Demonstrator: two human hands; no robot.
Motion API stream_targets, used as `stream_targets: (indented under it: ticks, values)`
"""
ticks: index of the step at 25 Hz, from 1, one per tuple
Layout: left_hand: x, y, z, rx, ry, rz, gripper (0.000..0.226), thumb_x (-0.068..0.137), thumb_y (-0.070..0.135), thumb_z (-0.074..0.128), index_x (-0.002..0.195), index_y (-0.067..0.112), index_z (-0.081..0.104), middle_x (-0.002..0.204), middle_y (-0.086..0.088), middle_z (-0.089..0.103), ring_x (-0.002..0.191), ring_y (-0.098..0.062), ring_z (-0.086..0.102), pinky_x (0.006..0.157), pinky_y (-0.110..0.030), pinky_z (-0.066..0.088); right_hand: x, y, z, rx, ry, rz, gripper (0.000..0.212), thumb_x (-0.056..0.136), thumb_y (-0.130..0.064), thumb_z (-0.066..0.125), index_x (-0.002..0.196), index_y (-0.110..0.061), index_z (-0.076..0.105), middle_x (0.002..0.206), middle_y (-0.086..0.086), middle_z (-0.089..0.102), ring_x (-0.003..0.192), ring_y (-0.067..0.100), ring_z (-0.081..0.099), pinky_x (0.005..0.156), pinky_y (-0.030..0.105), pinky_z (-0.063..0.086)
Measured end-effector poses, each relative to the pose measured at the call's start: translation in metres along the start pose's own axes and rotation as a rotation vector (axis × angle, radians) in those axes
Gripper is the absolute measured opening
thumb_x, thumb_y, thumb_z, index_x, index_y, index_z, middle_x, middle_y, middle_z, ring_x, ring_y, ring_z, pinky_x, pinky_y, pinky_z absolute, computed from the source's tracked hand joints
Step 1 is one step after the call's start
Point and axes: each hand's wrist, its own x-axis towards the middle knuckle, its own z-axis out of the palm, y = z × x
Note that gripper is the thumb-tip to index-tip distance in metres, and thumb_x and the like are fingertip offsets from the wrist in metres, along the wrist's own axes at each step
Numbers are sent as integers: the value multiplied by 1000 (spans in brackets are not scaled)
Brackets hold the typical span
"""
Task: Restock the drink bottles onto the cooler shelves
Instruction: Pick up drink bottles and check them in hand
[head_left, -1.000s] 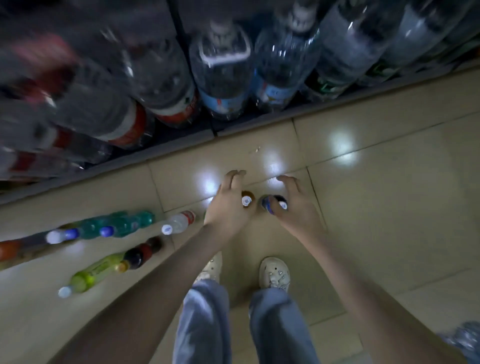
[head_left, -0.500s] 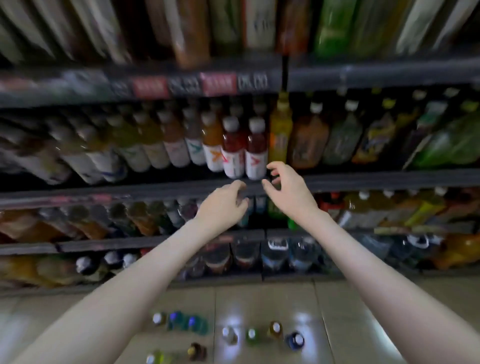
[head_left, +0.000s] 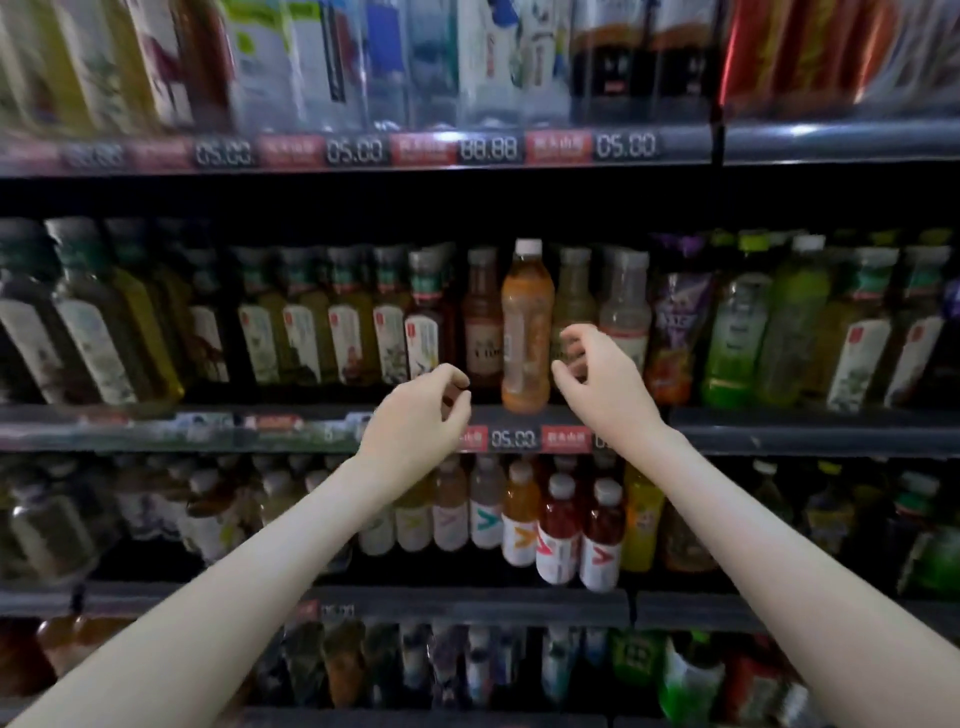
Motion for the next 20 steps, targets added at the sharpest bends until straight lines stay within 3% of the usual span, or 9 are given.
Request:
stream_targets:
  ticks: [4, 9, 14, 16, 18, 20]
  values:
    - [32, -30, -11, 115, 225, 109, 29, 93, 21, 54, 121, 12, 56, 109, -5, 58, 91, -19, 58, 61, -24, 45, 29, -10, 9, -10, 96, -4, 52, 95, -24, 56, 142, -16, 35, 131, 4, 48, 120, 16, 48, 98, 31, 44]
    - [79, -56, -1, 127, 96, -94, 59, 93, 19, 51, 147, 25, 27, 142, -18, 29, 122, -33, 41, 79, -30, 46, 75, -10, 29, 49, 23, 74, 86, 89, -26, 67, 150, -25, 7, 153, 11, 23, 141, 27, 20, 113, 43, 24]
    - [114, -68, 1, 37, 10, -185, 76, 95, 25, 50, 148, 42, -1, 151, -20, 15, 106, -40, 55, 79, -38, 49, 116, -17, 39, 136, -30, 118, 102, 84, -21, 71, 149, -35, -6, 141, 11, 41, 124, 27, 48, 103, 42, 43]
    - [126, -66, 0, 30, -4, -148, 83, 94, 27, 52, 146, 46, -9, 153, -21, 14, 107, -39, 56, 83, -39, 49, 124, -16, 42, 81, -27, 114, 101, 80, -23, 73, 149, -33, -1, 139, 11, 41, 125, 28, 46, 102, 43, 43]
    - [135, -64, 1, 48, -33, -130, 87, 93, 27, 55, 144, 49, -12, 153, -22, 14, 115, -39, 53, 85, -39, 50, 127, -14, 38, -38, 7, 103, 95, 76, -29, 75, 148, -20, 14, 142, 11, 31, 133, 30, 30, 110, 41, 31]
    - [141, -63, 5, 60, -80, -152, 88, 92, 28, 57, 144, 50, -11, 147, -25, 22, 104, -36, 59, 82, -38, 52, 124, -14, 29, -115, 20, 79, 87, 74, -35, 77, 142, -14, 26, 139, 9, 26, 133, 28, 23, 109, 35, 24]
